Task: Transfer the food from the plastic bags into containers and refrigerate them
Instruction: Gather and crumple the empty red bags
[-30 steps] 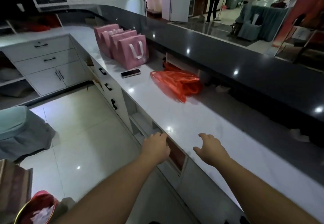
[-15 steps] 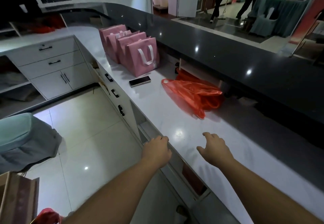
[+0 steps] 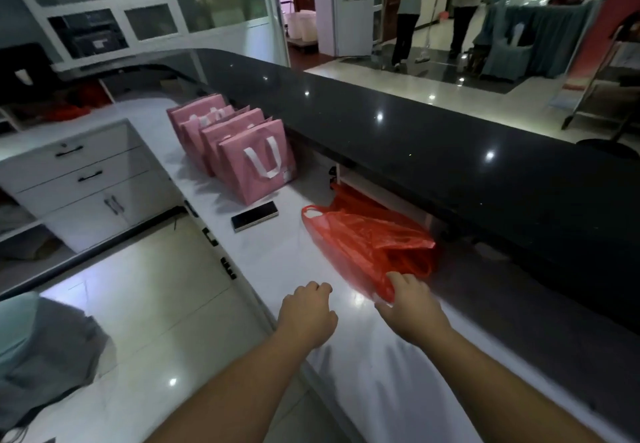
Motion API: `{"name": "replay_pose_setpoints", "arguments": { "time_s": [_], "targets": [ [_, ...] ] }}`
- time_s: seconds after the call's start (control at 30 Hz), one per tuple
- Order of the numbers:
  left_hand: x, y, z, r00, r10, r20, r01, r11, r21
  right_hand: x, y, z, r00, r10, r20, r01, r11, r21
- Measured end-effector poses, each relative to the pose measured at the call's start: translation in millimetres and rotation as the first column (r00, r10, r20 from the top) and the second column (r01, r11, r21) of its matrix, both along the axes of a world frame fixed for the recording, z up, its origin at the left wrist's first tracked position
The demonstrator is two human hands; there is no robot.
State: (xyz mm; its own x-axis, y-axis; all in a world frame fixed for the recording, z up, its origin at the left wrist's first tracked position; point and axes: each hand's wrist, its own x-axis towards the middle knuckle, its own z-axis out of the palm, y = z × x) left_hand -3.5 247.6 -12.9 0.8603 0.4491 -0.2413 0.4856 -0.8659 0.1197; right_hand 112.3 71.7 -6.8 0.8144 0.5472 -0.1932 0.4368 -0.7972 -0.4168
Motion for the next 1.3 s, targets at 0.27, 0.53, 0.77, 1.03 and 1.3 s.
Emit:
{"name": "replay_pose_setpoints", "arguments": {
  "time_s": [0.27,0.53,0.77,1.03,1.3],
  "targets": [
    [92,24,-7,0.983,-0.171,0.063,0.174,0.984,-0.034,35,19,-4,0.991,-0.135,-0.027,0.136,0.989,0.064],
    [180,80,-10,0.901,-0.412,0.133,0.422,0.905,-0.049,75,72,1,0.948,-0.280,0.149,0.281,0.960,0.011],
    [237,145,-18,0.778,-0.582,0.235,0.606,0.795,-0.036,100,118,2,0.913,-0.292,0.284,0.318,0.947,-0.049],
    [288,190,-27,0.649,-0.761,-0.028,0.747,0.643,-0.168,129,141,-15,0.955,-0.277,0.104,0.295,0.912,-0.285],
    [316,191,-55,0.554,-0.810,-0.192,0.806,0.580,-0.118,144,136,-43,0.929,-0.365,-0.059,0.316,0.867,-0.386]
  ]
}}
